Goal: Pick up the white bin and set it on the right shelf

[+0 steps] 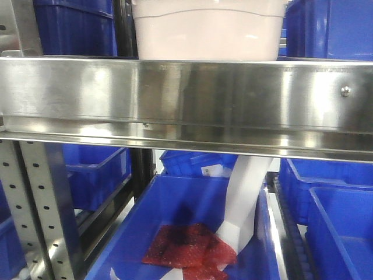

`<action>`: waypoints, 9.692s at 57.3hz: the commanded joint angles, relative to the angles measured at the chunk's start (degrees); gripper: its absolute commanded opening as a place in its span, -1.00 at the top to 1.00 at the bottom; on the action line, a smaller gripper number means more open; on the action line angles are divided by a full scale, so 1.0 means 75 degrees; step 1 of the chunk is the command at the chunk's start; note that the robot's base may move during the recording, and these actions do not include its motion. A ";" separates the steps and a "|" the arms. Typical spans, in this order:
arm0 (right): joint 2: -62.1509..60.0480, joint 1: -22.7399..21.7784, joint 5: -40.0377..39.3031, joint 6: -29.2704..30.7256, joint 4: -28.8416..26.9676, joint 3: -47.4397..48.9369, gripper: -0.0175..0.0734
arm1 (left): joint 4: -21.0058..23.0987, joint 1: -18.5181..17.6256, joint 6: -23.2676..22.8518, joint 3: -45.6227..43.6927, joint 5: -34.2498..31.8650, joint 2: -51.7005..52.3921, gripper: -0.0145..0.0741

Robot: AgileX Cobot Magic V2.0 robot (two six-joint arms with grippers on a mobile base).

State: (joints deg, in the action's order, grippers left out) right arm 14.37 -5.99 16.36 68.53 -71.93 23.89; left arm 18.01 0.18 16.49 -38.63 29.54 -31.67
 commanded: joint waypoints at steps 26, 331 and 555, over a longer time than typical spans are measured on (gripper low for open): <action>-0.0224 0.0008 -0.0245 0.0023 -0.0225 0.0171 0.46 | 0.0267 -0.0048 0.0126 0.1480 -0.1972 0.2262 0.94; -0.2153 0.0251 -0.2244 -0.8859 0.9050 -0.3237 0.46 | -0.0687 -0.0955 -0.1634 0.5429 -0.4356 0.4394 0.94; -0.2153 0.0251 -0.2244 -0.8859 0.9050 -0.3237 0.46 | -0.0969 -0.0955 -0.1634 0.5429 -0.2621 0.4394 0.94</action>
State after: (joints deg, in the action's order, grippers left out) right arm -0.58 -3.93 4.40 1.58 -4.61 -1.80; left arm 12.01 -6.95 4.51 1.49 18.59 0.76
